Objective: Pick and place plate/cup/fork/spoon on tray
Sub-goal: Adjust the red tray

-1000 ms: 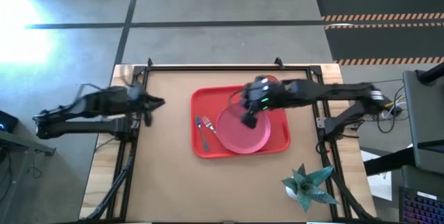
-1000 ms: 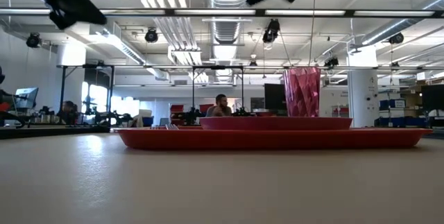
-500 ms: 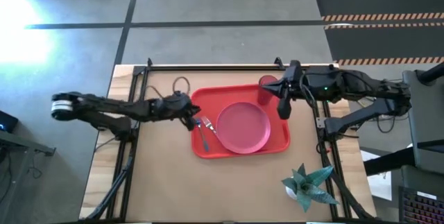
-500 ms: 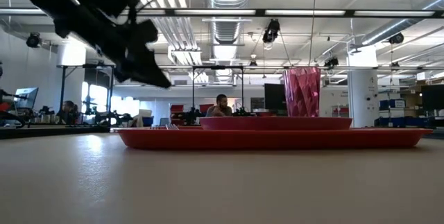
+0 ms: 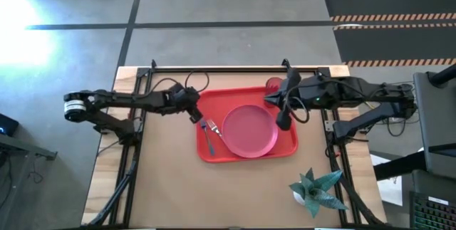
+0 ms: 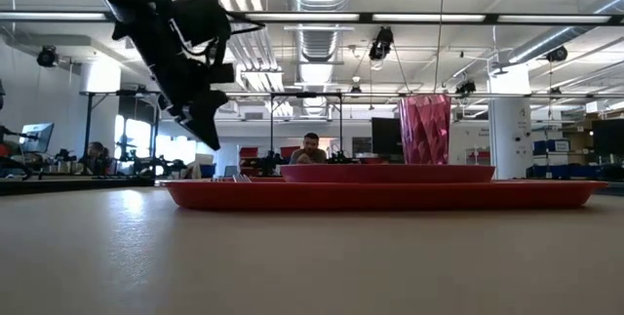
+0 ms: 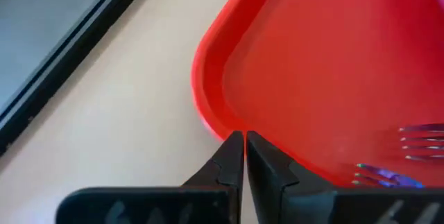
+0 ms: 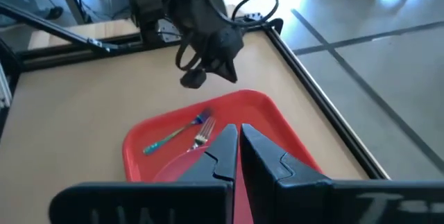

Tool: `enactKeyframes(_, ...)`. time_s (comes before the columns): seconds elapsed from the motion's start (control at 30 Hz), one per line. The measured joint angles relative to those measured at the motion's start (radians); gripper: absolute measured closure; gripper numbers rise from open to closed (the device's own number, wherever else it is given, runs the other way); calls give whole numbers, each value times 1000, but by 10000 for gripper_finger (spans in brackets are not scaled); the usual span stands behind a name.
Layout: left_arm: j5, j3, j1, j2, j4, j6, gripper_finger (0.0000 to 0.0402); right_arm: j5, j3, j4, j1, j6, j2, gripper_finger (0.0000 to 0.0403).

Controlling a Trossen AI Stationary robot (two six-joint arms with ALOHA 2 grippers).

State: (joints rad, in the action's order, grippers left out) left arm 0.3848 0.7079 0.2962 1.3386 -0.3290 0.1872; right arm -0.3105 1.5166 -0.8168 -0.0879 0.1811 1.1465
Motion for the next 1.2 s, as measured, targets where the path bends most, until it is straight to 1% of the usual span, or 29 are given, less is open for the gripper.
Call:
enactKeyframes(0.2,-21,34,12,3,74,-38,401,0,0,2,0,-25,7,394)
enactKeyframes(0.27,-28,39,24,29,74,-38,401,-1,0,3,0,-26,6,394)
enactKeyframes(0.4,-105,36,40,91,96,-38,401,-3,0,5,0,-38,0,394)
enactKeyframes(0.47,-116,34,40,128,107,-37,401,-4,0,5,0,-38,0,394)
enactKeyframes(0.63,-163,34,43,189,242,-37,402,-4,0,6,0,-37,0,394)
enactKeyframes(0.7,-183,34,45,217,259,-36,402,-4,0,7,0,-37,0,394)
enactKeyframes(0.8,-202,34,46,254,246,-35,401,-4,0,7,0,-36,0,394)
enactKeyframes(0.9,-204,33,46,282,194,-30,401,-4,0,7,0,-36,0,394)
enactKeyframes(1.07,-203,24,45,280,153,-28,401,-5,0,7,0,-36,0,394)
enactKeyframes(1.2,-200,22,45,262,87,-36,401,-5,0,7,1,-34,0,394)
